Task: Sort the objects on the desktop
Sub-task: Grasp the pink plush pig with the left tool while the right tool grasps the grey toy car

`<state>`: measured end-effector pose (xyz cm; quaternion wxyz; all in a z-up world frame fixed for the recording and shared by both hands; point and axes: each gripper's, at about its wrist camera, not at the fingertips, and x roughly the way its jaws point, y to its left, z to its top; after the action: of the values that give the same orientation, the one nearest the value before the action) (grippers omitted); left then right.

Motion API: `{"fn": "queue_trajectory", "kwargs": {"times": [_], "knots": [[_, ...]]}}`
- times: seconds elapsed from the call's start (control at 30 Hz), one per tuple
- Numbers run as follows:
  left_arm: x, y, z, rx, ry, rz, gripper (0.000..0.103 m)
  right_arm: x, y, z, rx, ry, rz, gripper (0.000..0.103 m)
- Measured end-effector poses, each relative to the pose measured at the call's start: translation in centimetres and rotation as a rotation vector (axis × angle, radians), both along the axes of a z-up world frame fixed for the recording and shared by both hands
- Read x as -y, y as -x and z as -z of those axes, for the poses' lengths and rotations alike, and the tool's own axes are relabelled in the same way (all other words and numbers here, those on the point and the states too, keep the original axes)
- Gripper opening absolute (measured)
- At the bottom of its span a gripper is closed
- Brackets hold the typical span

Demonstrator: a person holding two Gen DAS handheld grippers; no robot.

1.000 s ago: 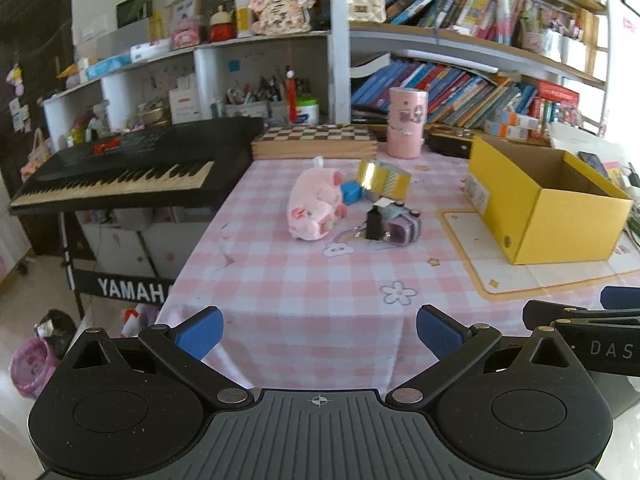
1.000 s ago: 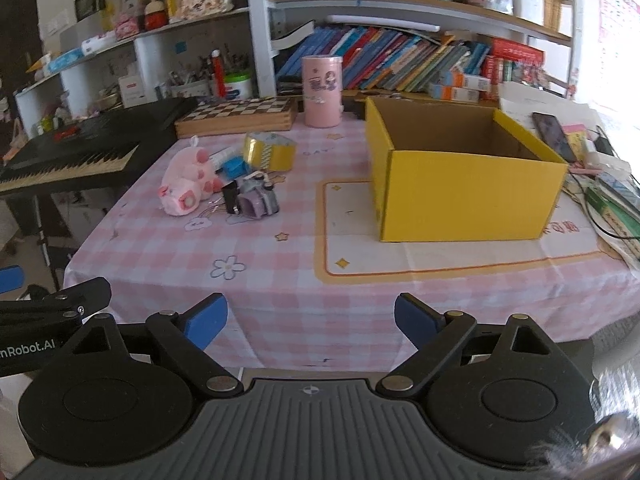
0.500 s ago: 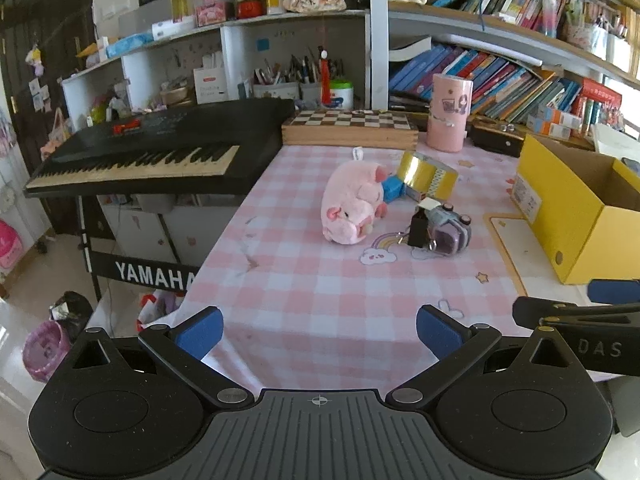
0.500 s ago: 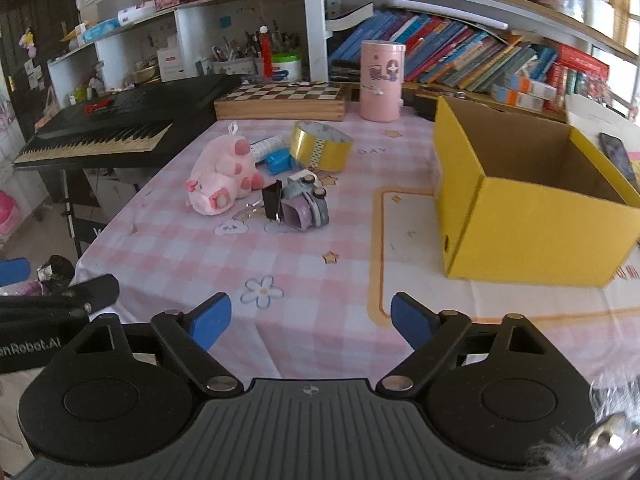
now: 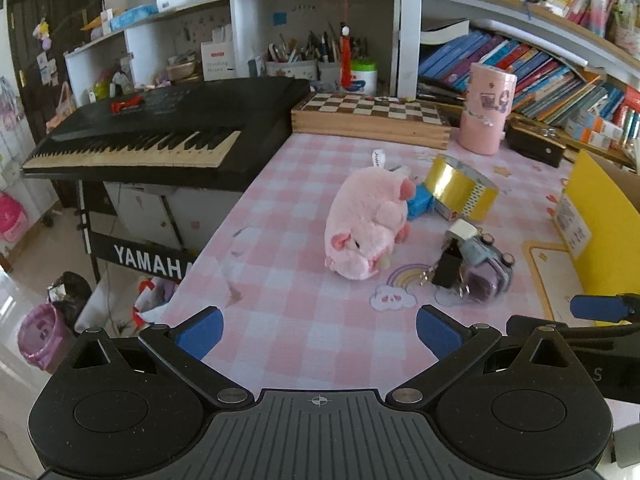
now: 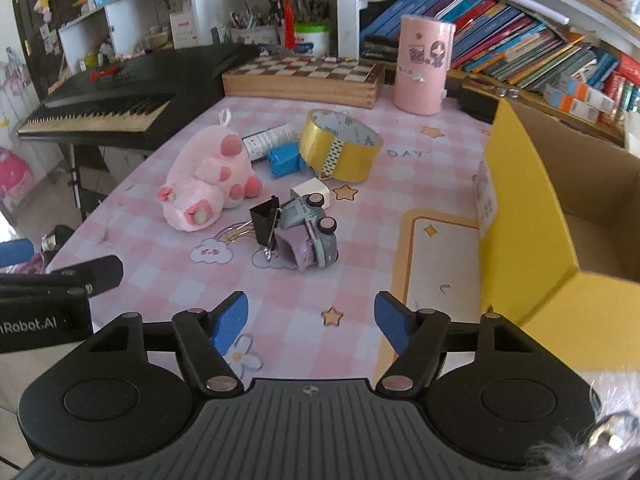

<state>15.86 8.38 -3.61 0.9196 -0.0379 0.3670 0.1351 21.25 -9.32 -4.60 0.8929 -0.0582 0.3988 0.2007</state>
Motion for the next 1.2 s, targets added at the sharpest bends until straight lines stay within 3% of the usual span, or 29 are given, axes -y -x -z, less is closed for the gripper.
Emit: {"fn": "queue_trajectory", "kwargs": {"times": [0.4,0.6,0.87,1.03,1.07,1.13,1.2], "knots": [[-0.7,-7.7,1.3,-0.032,0.03,0.02,0.103,-1.5,-6.1,2.1,-0.06,0.036,-0.1,0.067],[-0.6,-11.1,2.3,-0.057,-0.003,0.027,0.103,-2.4,-8.0,3.2,-0.069,0.071,-0.153,0.059],[-0.5,-14.0,3.4,-0.078,-0.013,0.062,0.103,-3.4,-9.8,3.8,-0.064,0.078,-0.212,0.058],[-0.7,-15.4,4.7,-0.14,-0.028,0.057,0.102,-3.9,-10.2,4.1,-0.053,0.089,-0.239,0.046],[-0.7,-15.4,4.9,-0.143,-0.019,0.058,0.1,-3.9,-10.1,4.0,-0.047,0.102,-0.235,0.046],[-0.9,-15.1,5.1,-0.148,0.025,0.083,0.078,-3.4,-10.0,3.7,-0.047,0.088,-0.213,0.046],[-1.0,-14.7,4.9,-0.139,0.063,0.09,0.067,-2.7,-10.0,3.2,-0.046,0.072,-0.177,0.046]]}}
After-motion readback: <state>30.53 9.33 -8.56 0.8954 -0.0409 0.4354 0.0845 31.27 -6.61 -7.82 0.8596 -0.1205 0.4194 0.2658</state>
